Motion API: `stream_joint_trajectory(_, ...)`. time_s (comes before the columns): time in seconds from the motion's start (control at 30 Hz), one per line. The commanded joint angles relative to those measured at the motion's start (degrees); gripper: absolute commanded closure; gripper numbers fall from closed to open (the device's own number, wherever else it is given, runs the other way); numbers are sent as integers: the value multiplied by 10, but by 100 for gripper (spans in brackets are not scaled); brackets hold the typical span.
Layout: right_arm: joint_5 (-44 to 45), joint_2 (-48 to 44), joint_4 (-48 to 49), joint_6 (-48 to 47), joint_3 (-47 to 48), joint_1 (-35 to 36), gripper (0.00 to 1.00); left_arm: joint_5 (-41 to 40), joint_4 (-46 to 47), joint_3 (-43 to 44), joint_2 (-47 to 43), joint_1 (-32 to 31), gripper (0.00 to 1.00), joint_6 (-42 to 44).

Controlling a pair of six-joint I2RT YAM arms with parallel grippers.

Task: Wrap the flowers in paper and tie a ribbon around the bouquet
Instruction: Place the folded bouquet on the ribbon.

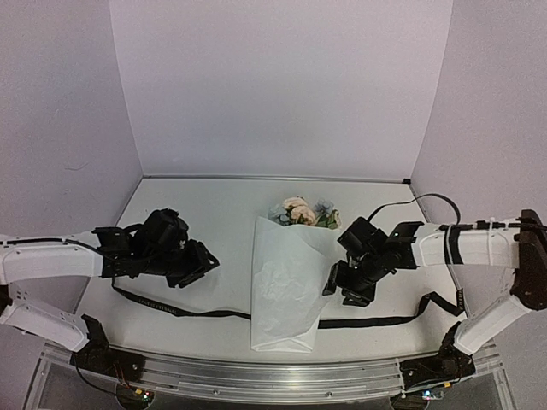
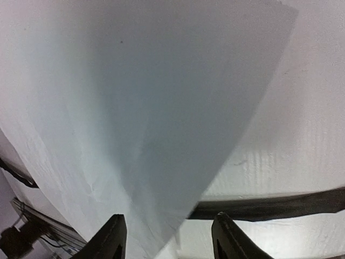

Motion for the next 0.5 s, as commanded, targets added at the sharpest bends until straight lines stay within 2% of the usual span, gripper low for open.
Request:
stream_joint_trajectory(0.0, 89, -76, -163, -113, 20, 1, 34, -215, -172, -37, -97, 11, 44, -114)
stream_joint_trajectory(0.1, 154, -131, -218, -155, 4, 0, 19, -260, -240, -71, -160, 37, 39, -161)
stream_joint_trajectory(0.2, 223, -190, -226, -173, -32, 1, 2, -267, -279, -102, -204, 90, 37, -170)
stream_joint_trajectory(0.33, 284, -258, -245, -196, -66, -3, 2, -251, -280, -124, -227, 174, 34, -128)
stream_joint_trajectory(0.47, 305, -292, -272, -240, -73, -5, 2, -242, -279, -119, -184, 239, 23, -92)
